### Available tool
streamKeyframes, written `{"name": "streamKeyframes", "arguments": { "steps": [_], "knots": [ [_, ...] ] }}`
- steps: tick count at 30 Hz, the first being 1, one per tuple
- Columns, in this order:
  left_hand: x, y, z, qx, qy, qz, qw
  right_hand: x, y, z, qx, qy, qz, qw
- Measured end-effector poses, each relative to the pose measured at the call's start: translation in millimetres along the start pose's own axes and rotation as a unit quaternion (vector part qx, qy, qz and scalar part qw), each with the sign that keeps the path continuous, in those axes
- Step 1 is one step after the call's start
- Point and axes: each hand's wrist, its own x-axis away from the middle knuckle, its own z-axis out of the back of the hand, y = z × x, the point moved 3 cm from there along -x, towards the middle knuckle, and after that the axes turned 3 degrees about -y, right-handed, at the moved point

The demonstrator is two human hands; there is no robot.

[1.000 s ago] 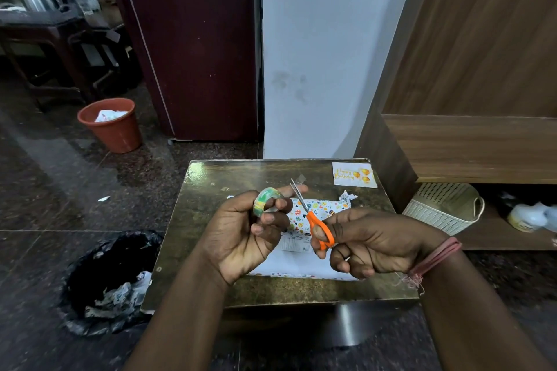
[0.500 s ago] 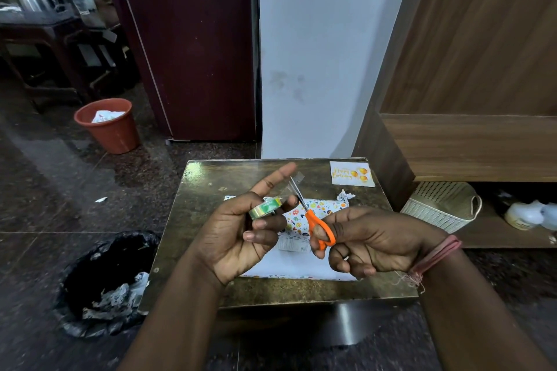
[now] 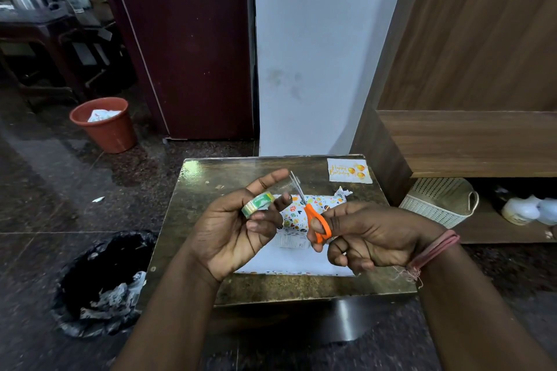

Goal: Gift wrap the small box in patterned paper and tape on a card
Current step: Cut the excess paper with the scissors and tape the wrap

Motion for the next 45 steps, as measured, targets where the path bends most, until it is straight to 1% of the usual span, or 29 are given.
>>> {"name": "streamKeyframes", "arguments": {
  "steps": [6,12,17,21,25,32,37,39,41,43,45],
  "knots": [
    [0.1,1.7,-2.9,0.002,0.014,-0.021,1.000,2.2,-1.1,0.6,-0.015,-0.011,0.011,1.000],
    [0.6,4.3,-1.8,0.009,0.053,-0.040,0.998,12.5,-3.4,1.6,-0.012,-0.056,0.021,0.998],
    [0.5,6.5,-0.9,0.008,0.075,-0.053,0.996,19.9,-2.1,-1.2,0.008,-0.089,-0.009,0.996],
    [0.3,4.5,-3.3,0.016,0.071,-0.050,0.996,15.0,0.4,-5.2,0.027,-0.096,-0.035,0.994],
    [-0.3,3.8,-2.9,0.005,0.066,-0.050,0.997,13.5,-0.1,-6.4,0.024,-0.101,-0.039,0.994],
    [-1.9,3.2,-7.6,-0.011,0.020,-0.058,0.998,16.1,0.4,-2.3,0.019,-0.081,-0.028,0.996],
    [-1.2,3.8,-10.1,-0.023,-0.004,-0.063,0.998,14.8,-1.0,-2.7,0.001,-0.089,-0.005,0.996],
    [-1.0,4.3,-11.5,-0.029,-0.007,-0.064,0.998,11.5,-4.5,-3.3,-0.022,-0.067,0.053,0.996],
    [-1.3,4.2,-10.8,-0.034,-0.007,-0.063,0.997,5.6,-10.6,-0.8,-0.063,0.008,0.126,0.990],
    [-2.2,3.4,-9.8,-0.028,-0.008,-0.063,0.998,0.2,-15.9,3.0,-0.097,0.086,0.176,0.976],
    [-3.3,2.5,-8.9,-0.021,0.001,-0.065,0.998,-3.5,-18.0,3.1,-0.110,0.116,0.200,0.967]
  ]
}}
